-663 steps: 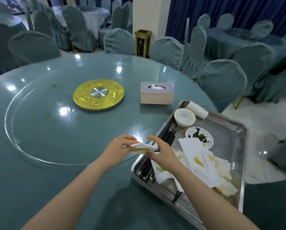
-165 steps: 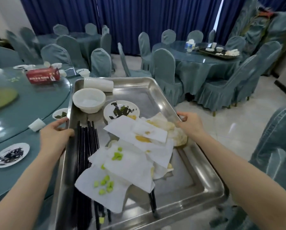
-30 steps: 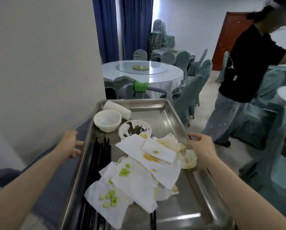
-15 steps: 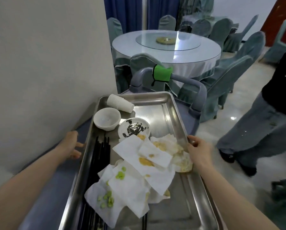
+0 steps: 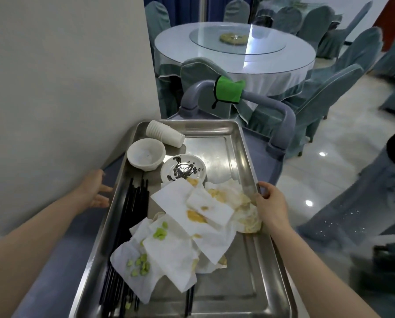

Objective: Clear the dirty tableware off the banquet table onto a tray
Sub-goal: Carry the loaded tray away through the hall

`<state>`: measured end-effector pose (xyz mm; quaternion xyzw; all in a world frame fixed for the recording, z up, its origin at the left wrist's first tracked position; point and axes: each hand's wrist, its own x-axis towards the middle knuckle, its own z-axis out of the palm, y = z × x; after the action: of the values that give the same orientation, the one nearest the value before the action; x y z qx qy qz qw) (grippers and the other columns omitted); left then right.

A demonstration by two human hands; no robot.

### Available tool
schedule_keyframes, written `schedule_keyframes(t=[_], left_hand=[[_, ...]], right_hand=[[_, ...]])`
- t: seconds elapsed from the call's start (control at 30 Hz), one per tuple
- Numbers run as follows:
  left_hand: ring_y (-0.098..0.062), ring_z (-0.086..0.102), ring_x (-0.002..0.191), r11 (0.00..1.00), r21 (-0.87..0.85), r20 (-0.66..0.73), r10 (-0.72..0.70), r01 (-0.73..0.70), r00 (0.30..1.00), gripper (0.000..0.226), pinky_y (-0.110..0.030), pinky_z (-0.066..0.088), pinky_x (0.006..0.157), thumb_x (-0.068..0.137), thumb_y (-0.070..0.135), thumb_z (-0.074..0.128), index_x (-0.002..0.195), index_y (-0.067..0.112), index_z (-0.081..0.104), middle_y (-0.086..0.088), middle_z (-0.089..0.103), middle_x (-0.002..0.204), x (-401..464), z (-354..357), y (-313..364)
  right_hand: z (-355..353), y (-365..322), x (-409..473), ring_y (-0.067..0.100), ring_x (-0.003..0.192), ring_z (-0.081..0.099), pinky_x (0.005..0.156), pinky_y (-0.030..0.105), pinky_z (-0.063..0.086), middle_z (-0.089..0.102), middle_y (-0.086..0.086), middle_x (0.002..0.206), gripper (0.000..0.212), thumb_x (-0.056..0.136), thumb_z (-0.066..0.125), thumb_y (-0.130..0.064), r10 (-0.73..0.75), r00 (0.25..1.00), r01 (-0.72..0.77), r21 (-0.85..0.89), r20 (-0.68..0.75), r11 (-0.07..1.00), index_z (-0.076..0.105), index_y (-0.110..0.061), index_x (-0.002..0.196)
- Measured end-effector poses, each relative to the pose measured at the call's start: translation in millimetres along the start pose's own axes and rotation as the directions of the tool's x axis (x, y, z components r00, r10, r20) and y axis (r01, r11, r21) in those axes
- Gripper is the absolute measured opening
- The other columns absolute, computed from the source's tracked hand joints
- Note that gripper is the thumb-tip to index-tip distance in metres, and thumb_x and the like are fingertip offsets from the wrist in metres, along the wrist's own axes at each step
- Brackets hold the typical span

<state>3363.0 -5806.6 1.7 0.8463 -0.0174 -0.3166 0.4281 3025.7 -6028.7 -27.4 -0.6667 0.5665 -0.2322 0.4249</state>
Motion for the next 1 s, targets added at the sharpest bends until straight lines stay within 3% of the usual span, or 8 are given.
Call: schedule_keyframes(t=[0.1,0.17,0.27,0.4,0.5,0.6,0.83,1.0], left_hand=[[-0.041,0.052,0.096,1.0,-0.02,0.04,-0.013,0.013,0.999,0.048,-0.038,0.049,0.059,0.101,0.033,0.028,0.147,0.018,0.027,-0.022,0.05,0.134,-6.0,-2.5,-5.4],[-0.034,0.05,0.1,0.999,-0.048,0.057,-0.004,0.007,0.998,0.046,-0.038,0.046,0.072,0.101,0.035,0.029,0.145,0.021,0.03,-0.017,0.053,0.134,-13.8,-4.6,-10.6],[-0.033,0.053,0.112,0.998,-0.038,0.022,0.052,-0.052,0.998,0.041,-0.044,0.039,0.096,0.102,0.031,0.026,0.14,0.019,0.035,-0.014,0.054,0.133,-31.0,-12.6,-21.5],[-0.024,0.052,0.102,0.988,-0.055,-0.006,0.145,-0.145,0.989,0.041,-0.036,0.038,0.086,0.102,0.021,0.026,0.141,0.015,0.035,-0.014,0.056,0.124,-61.5,-33.0,-45.7],[-0.022,0.054,0.098,0.983,-0.062,0.02,0.177,-0.175,0.984,0.038,-0.027,0.038,0.069,0.1,0.014,0.029,0.138,0.014,0.038,-0.008,0.058,0.112,-91.9,-52.2,-66.2],[-0.021,0.056,0.099,0.981,-0.056,0.075,0.19,-0.186,0.979,0.034,-0.026,0.037,0.069,0.1,0.011,0.032,0.132,0.016,0.043,-0.008,0.062,0.111,-121.7,-70.4,-82.7],[-0.022,0.06,0.092,0.965,-0.15,0.144,0.237,-0.215,0.961,0.028,-0.028,0.038,0.067,0.094,0.004,0.048,0.12,0.013,0.051,-0.01,0.067,0.104,-180.6,-111.5,-107.6],[-0.02,0.063,0.098,0.96,-0.166,0.136,0.248,-0.225,0.959,0.021,-0.032,0.046,0.08,0.095,0.009,0.051,0.114,0.017,0.055,-0.003,0.07,0.102,-206.1,-133.7,-133.9]], right_hand=[[-6.8,-4.5,-5.3,0.032,0.119,0.053,0.096,0.042,0.045,0.058,0.011,0.13,0.049,0.091,0.058,-0.027,0.069,0.996,-0.064,-0.079,0.065,0.995,0.047,-0.013,0.137],[-10.2,-7.0,-15.8,0.034,0.104,0.059,0.087,0.043,0.049,0.064,0.012,0.108,0.031,0.089,0.058,-0.024,0.094,0.988,-0.077,-0.146,0.119,0.986,0.059,-0.008,0.116],[-13.8,-1.9,-35.3,0.024,0.084,0.054,0.072,0.034,0.047,0.053,0.0,0.083,0.008,0.088,0.054,-0.018,0.092,0.99,-0.066,-0.221,0.111,0.973,0.047,-0.019,0.09],[-22.4,-1.6,-61.8,0.023,0.073,0.053,0.061,0.029,0.039,0.06,0.005,0.082,0.009,0.086,0.055,-0.014,0.059,0.996,-0.031,-0.348,0.069,0.937,0.058,-0.006,0.088],[-23.4,-8.4,-81.1,0.03,0.08,0.058,0.067,0.03,0.045,0.063,0.011,0.086,0.01,0.085,0.054,-0.009,0.079,0.996,-0.06,-0.372,0.034,0.926,0.061,-0.005,0.089],[-16.1,-11.9,-100.3,0.034,0.087,0.06,0.071,0.031,0.046,0.064,0.016,0.093,0.014,0.085,0.052,-0.007,0.107,0.994,-0.102,-0.361,-0.007,0.927,0.061,-0.002,0.094],[22.0,-16.2,-157.6,0.034,0.082,0.056,0.066,0.034,0.046,0.056,0.017,0.09,0.029,0.084,0.05,-0.003,0.273,0.962,-0.272,-0.081,0.0,0.959,0.053,0.002,0.113],[47.8,-20.1,-194.8,0.028,0.08,0.061,0.078,0.041,0.056,0.061,0.013,0.095,0.036,0.088,0.054,-0.001,0.339,0.916,-0.383,0.215,0.216,0.898,0.055,0.004,0.124]])
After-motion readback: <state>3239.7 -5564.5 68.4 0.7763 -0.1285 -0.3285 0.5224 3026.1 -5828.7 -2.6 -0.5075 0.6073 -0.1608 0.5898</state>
